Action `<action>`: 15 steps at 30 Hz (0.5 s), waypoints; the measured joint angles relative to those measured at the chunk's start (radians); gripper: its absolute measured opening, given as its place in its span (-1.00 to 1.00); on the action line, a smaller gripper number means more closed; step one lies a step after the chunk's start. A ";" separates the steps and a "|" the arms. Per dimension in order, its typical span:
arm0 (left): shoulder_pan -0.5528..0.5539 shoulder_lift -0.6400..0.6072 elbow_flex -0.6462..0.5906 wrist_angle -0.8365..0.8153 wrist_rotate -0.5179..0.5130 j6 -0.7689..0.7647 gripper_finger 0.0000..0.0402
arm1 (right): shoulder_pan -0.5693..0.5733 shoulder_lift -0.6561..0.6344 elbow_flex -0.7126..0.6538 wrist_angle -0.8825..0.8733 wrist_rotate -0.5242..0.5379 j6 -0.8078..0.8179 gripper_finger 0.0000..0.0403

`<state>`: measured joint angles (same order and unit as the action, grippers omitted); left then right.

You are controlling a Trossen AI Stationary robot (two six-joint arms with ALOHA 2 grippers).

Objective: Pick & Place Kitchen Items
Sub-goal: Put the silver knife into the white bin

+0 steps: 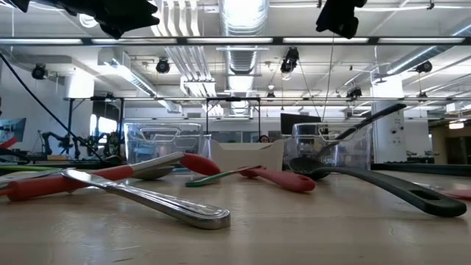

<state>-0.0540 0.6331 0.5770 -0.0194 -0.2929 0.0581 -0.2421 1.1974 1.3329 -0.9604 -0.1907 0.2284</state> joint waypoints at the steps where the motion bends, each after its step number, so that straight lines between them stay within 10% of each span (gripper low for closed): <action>1: 0.000 0.000 0.000 -0.006 0.014 -0.004 -0.04 | 0.025 0.000 -0.009 0.002 0.010 0.007 -0.73; 15: -0.001 0.017 0.000 -0.201 0.043 0.011 -0.04 | 0.352 0.001 -0.194 0.019 0.180 0.177 -0.83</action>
<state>-0.0547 0.6504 0.5774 -0.2200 -0.2501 0.0695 0.1098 1.1988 1.1389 -0.9413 -0.0111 0.4049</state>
